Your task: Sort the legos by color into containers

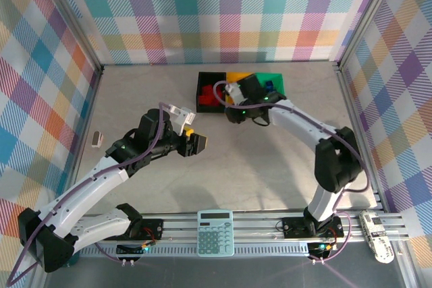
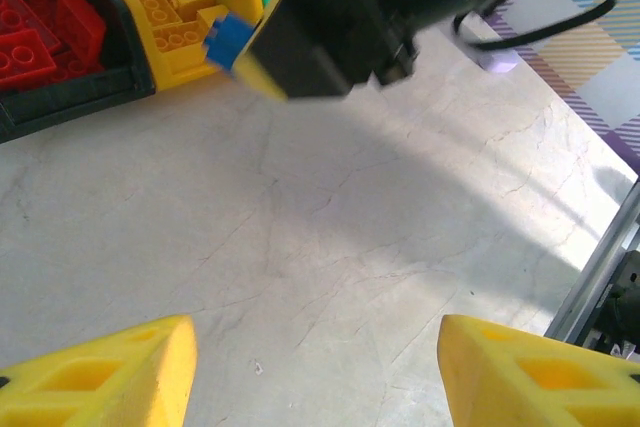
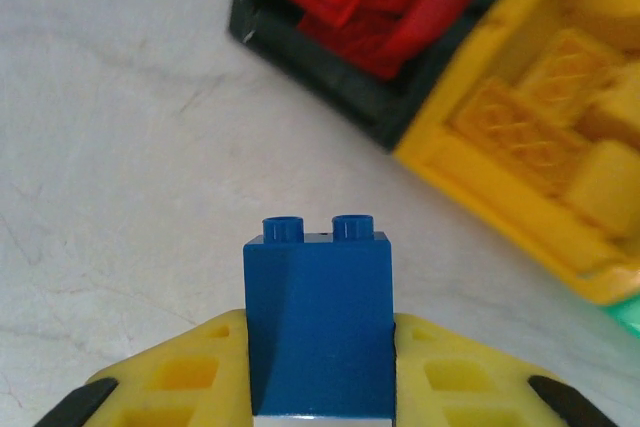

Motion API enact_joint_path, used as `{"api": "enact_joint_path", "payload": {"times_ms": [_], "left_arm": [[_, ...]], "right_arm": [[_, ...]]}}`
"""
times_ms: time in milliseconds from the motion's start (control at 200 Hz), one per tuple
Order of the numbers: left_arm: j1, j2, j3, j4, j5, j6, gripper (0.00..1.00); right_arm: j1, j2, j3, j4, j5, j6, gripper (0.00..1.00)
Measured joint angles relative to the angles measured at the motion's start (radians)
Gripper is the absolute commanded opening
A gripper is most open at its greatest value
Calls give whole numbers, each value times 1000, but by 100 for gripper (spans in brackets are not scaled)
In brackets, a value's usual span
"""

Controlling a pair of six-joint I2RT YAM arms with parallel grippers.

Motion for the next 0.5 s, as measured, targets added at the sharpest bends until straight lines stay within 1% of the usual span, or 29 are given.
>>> {"api": "enact_joint_path", "payload": {"times_ms": [115, 240, 355, 500], "left_arm": [[-1, -7, 0, 0, 10, 0, 65], [-2, -9, 0, 0, 11, 0, 64], [-2, -9, 0, 0, 17, 0, 64], [-2, -9, 0, 0, 14, 0, 64]], "right_arm": [[-84, -40, 0, -7, 11, 4, 28], [-166, -40, 3, -20, 34, 4, 28], [-236, 1, 53, -43, 52, 10, 28], [-296, 68, 102, -32, 59, 32, 29]]}}
